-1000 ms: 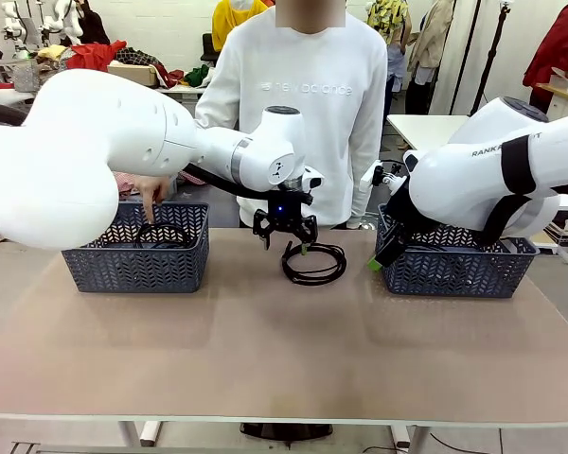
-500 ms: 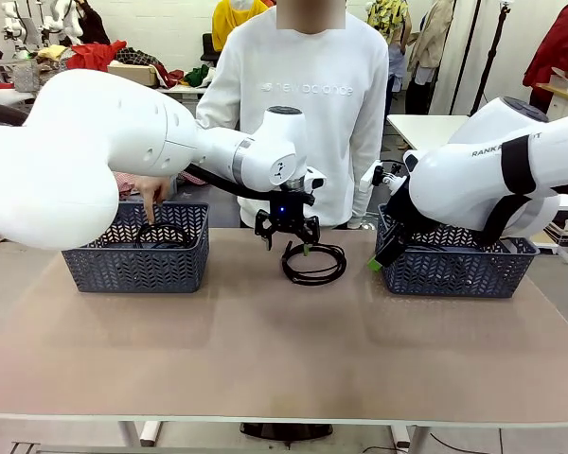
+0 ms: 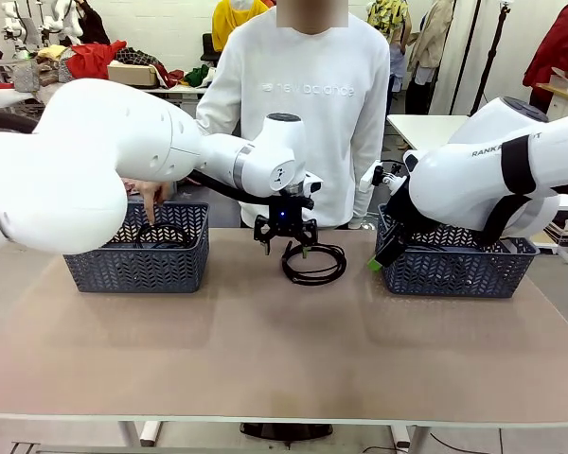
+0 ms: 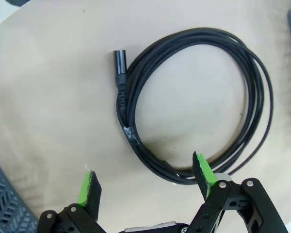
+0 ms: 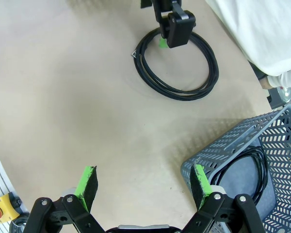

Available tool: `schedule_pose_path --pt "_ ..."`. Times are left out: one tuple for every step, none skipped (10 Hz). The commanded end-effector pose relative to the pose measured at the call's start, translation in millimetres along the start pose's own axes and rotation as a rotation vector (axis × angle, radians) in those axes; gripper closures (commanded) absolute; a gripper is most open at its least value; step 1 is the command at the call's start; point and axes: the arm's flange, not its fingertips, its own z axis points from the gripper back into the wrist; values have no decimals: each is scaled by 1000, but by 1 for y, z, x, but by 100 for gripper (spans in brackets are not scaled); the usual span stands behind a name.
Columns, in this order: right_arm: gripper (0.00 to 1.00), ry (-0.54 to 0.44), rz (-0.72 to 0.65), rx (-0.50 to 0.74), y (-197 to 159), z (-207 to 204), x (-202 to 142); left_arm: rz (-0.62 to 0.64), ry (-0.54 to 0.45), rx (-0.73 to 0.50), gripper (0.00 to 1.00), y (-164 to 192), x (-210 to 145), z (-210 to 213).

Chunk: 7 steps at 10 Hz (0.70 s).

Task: Organize the cables according to human instructions.
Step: Pick up a bundle of cables and place it in the basket indicated by the human.

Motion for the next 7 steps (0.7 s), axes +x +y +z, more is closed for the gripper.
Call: schedule_pose_path --pt "0 3 6 -8 0 1 1 90 -18 22 0 -1 5 -7" --pt "0 3 6 -8 0 1 1 104 -17 26 0 1 6 -12" --pt "0 3 6 -8 0 1 1 96 -19 25 0 3 7 -16" --pt "0 3 6 -8 0 1 1 87 -16 11 0 5 8 -20" --pt "0 3 6 -8 0 1 1 91 -18 9 0 6 8 -23" --pt "0 3 6 -8 0 1 1 97 -19 6 0 8 7 -25" --pt "0 3 6 -8 0 1 1 101 -24 7 0 9 8 -26"
